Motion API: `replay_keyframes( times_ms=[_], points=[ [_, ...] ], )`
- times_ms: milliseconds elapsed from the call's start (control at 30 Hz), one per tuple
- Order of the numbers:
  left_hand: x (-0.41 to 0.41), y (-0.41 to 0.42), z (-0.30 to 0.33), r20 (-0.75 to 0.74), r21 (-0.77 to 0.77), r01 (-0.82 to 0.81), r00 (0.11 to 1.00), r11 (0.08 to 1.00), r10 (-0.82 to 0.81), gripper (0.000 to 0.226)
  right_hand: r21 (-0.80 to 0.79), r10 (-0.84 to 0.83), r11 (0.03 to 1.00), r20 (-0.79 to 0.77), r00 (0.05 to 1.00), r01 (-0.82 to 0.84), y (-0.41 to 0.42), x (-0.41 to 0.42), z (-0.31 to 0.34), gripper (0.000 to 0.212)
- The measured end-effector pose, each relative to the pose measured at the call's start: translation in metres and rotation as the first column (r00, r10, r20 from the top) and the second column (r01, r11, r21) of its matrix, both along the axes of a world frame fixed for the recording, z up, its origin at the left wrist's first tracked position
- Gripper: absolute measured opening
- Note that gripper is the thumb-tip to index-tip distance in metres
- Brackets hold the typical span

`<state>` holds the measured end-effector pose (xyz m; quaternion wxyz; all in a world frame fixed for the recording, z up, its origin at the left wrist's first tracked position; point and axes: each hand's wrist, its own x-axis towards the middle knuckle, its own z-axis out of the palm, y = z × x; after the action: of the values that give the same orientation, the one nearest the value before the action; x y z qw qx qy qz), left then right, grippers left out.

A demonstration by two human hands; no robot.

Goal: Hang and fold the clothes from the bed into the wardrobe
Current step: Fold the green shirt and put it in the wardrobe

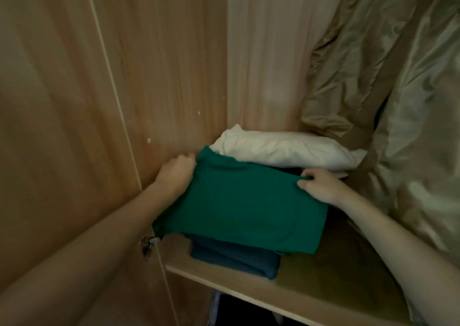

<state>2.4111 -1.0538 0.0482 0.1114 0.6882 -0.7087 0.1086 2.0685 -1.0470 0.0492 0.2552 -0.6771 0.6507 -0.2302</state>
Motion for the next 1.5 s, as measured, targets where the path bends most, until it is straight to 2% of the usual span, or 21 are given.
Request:
replay_keyframes(
  times_ms=[67,167,300,367,433,533,600,667,733,767,833,933,1000,1067,1200,1233,1267,1333,1367,1433,1500],
  points=[
    [-0.007,-0.007,-0.026,0.140,0.059,-0.004,0.990,0.998,-0.004,0.015,0.047,0.010,0.999,-0.082,0.997,-0.006,-0.014,0.001,-0.013,0.022],
    [-0.011,-0.025,-0.053,0.223,0.142,-0.027,0.975,0.989,-0.005,0.019,0.088,0.017,0.996,-0.155,0.988,-0.004,-0.035,-0.001,-0.029,0.024],
    [-0.016,-0.041,-0.059,0.317,0.140,-0.050,0.949,0.989,0.003,0.017,-0.060,-0.047,0.998,-0.191,0.981,0.036,-0.059,-0.005,-0.039,0.024],
    [-0.018,-0.045,-0.063,0.319,0.117,-0.039,0.948,0.992,0.000,0.017,-0.127,-0.111,0.987,-0.072,0.991,0.101,-0.056,-0.005,-0.048,0.032],
    [-0.018,-0.049,-0.075,0.268,0.078,0.004,0.963,0.997,-0.025,0.025,-0.123,-0.143,0.980,0.100,0.985,0.155,-0.042,-0.003,-0.060,0.050],
    [-0.018,-0.055,-0.093,0.097,0.039,0.057,0.993,0.998,-0.060,0.052,0.025,-0.192,0.981,0.241,0.952,0.191,-0.027,-0.008,-0.077,0.073],
    [-0.021,-0.052,-0.099,-0.014,-0.114,0.138,0.990,0.984,-0.140,0.054,0.160,-0.220,0.968,0.155,0.963,0.195,-0.021,-0.015,-0.088,0.079],
    [-0.025,-0.045,-0.110,-0.016,-0.268,0.271,0.958,0.925,-0.285,0.038,0.182,-0.188,0.963,-0.082,0.979,0.201,-0.018,-0.019,-0.101,0.091],
    [-0.026,-0.040,-0.128,-0.003,-0.169,0.357,0.932,0.919,-0.362,0.032,0.142,-0.121,0.978,-0.203,0.972,0.152,-0.013,-0.014,-0.106,0.082],
    [-0.025,-0.038,-0.138,-0.047,-0.021,0.333,0.941,0.943,-0.334,0.045,0.091,-0.098,0.989,-0.206,0.974,0.118,-0.010,-0.010,-0.106,0.066],
    [-0.022,-0.038,-0.157,-0.167,0.232,0.257,0.961,0.938,-0.221,0.069,-0.056,-0.075,0.996,-0.131,0.989,0.068,-0.004,0.000,-0.105,0.040],
    [-0.023,-0.045,-0.171,-0.260,0.369,0.230,0.956,0.900,-0.138,0.080,-0.138,0.031,0.990,0.175,0.984,-0.007,0.007,0.019,-0.102,0.030],
    [-0.024,-0.046,-0.170,-0.252,0.402,0.218,0.960,0.889,-0.121,0.064,-0.066,0.073,0.996,0.299,0.952,-0.056,0.011,0.028,-0.101,0.035],
    [-0.024,-0.047,-0.169,-0.251,0.415,0.215,0.961,0.884,-0.116,0.052,0.006,0.027,0.999,0.346,0.938,-0.031,0.009,0.030,-0.100,0.039],
    [-0.020,-0.044,-0.166,-0.299,0.436,0.246,0.947,0.865,-0.119,0.052,0.253,-0.212,0.964,0.555,0.804,0.080,0.004,0.017,-0.091,0.044],
    [-0.019,-0.042,-0.167,-0.312,0.437,0.258,0.942,0.862,-0.124,0.052,0.329,-0.239,0.942,0.530,0.813,0.062,0.008,0.014,-0.089,0.046],
    [-0.018,-0.041,-0.167,-0.309,0.446,0.263,0.942,0.856,-0.129,0.053,0.381,-0.219,0.923,0.419,0.881,0.048,0.013,0.012,-0.088,0.049],
    [-0.016,-0.040,-0.165,-0.267,0.501,0.252,0.955,0.828,-0.129,0.055,0.375,-0.119,0.921,0.014,0.993,0.105,0.020,0.013,-0.090,0.060],
    [-0.017,-0.040,-0.161,-0.229,0.531,0.234,0.965,0.814,-0.128,0.057,0.322,-0.097,0.934,-0.189,0.977,0.155,0.023,0.016,-0.091,0.068],
    [-0.021,-0.041,-0.152,-0.121,0.483,0.198,0.980,0.853,-0.159,0.058,0.047,-0.164,0.977,-0.464,0.870,0.209,0.029,0.030,-0.091,0.083],
    [-0.030,-0.042,-0.142,-0.054,0.190,0.256,0.967,0.948,-0.250,0.063,-0.332,-0.259,0.940,-0.557,0.789,0.074,0.033,0.055,-0.089,0.077]
  ],
)
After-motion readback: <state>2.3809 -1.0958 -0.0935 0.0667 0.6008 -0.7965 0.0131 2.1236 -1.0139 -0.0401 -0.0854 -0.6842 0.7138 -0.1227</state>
